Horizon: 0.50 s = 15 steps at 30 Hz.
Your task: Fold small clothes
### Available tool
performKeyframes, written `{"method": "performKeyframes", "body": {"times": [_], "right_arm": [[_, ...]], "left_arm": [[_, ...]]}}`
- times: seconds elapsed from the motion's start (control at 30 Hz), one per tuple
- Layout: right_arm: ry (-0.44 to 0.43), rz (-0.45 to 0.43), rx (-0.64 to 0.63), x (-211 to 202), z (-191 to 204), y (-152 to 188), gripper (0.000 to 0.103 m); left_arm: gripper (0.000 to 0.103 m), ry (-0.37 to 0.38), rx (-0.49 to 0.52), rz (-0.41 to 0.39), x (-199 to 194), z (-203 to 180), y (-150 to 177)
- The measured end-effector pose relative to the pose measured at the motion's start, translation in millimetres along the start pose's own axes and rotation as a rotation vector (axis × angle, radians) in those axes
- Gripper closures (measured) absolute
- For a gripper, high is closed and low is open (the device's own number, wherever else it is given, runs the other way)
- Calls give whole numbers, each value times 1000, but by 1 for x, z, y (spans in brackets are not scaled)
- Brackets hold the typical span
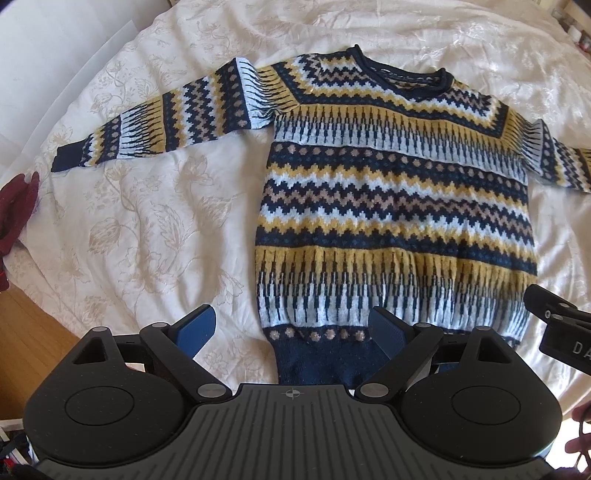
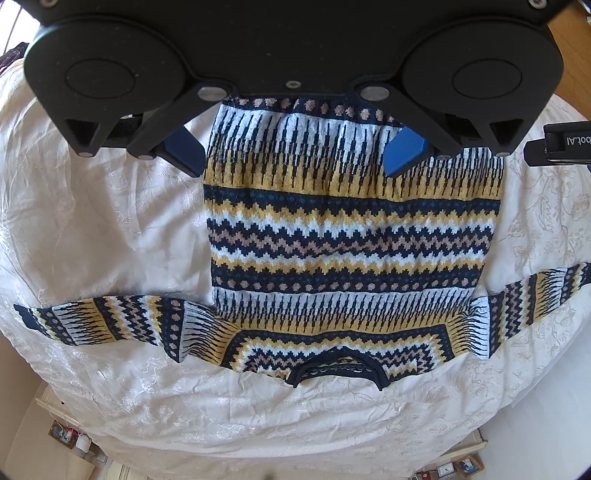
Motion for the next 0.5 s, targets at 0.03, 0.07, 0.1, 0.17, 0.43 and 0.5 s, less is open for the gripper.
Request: {"method": "performKeyframes", "body": {"times": [0.03, 0.07, 0.1, 0.17, 0.43, 0.5], "right_arm": [[0, 7, 0, 4, 1, -2, 2], [1, 14, -1, 7, 2, -4, 2], [3, 22, -1, 10, 3, -6, 2], [10, 37, 1, 18, 4, -11, 2], [25, 74, 58, 52, 3, -47, 2], [34, 70, 84, 61, 1, -57, 2]], "left_arm": [[13, 1, -1, 6, 3, 1, -3], [13, 2, -1, 13, 6, 1, -6], [13, 2, 0, 20, 9, 1, -9], [13, 2, 5, 33, 16, 2, -17], [13, 4, 44, 58, 43, 4, -64], [13, 4, 63, 59, 51, 4, -78]]}}
Point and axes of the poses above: each gripper's, at about its wrist camera, not at the fingertips, and x roughly the way its jaws point, z to its left, y to its underside, the point moved 9 cm from there along x, roughly the way its jaws point, and after that the axes turned 5 degrees about y, right-handed, at the moved point
